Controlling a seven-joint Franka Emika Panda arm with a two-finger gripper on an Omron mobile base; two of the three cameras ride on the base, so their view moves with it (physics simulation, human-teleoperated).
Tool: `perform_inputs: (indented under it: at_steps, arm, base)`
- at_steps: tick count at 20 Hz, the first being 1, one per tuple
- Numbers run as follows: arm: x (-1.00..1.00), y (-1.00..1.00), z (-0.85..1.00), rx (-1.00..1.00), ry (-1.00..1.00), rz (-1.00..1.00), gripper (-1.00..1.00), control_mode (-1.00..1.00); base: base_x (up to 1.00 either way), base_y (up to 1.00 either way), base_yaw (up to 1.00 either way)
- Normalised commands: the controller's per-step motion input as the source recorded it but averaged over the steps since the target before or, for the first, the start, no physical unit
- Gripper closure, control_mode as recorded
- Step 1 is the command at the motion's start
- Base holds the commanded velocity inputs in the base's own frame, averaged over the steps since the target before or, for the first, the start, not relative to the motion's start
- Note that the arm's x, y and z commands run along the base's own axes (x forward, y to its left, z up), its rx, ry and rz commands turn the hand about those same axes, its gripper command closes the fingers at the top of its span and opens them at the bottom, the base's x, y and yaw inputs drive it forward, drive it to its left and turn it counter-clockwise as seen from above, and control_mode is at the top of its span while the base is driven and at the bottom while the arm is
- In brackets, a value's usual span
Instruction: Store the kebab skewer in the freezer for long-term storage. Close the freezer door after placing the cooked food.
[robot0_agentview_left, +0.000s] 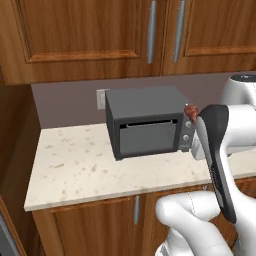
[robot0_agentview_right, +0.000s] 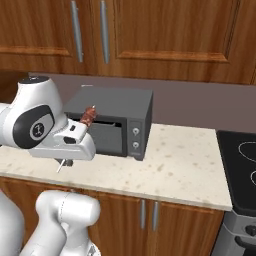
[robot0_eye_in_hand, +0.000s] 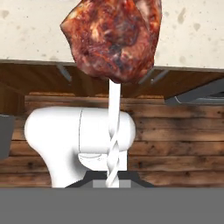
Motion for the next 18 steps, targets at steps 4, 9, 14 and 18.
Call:
perform_inputs:
  at_steps: [4,9,14,18]
  arm:
    - [0.00,0.00,0.00,0.00,0.00,0.00,1.00,1.00]
    - [0.00,0.00,0.00,0.00,0.00,0.00,1.00,1.00]
    - [0.00,0.00,0.00,0.00,0.00,0.00,1.00,1.00]
    - [0.00,0.00,0.00,0.00,0.00,0.00,1.00,1.00]
  base:
    - [-0.85,0.00,0.00]
    - [-0.87,0.00,0.00]
    - [-0.86,0.00,0.00]
    - [-0.90,0.00,0.00]
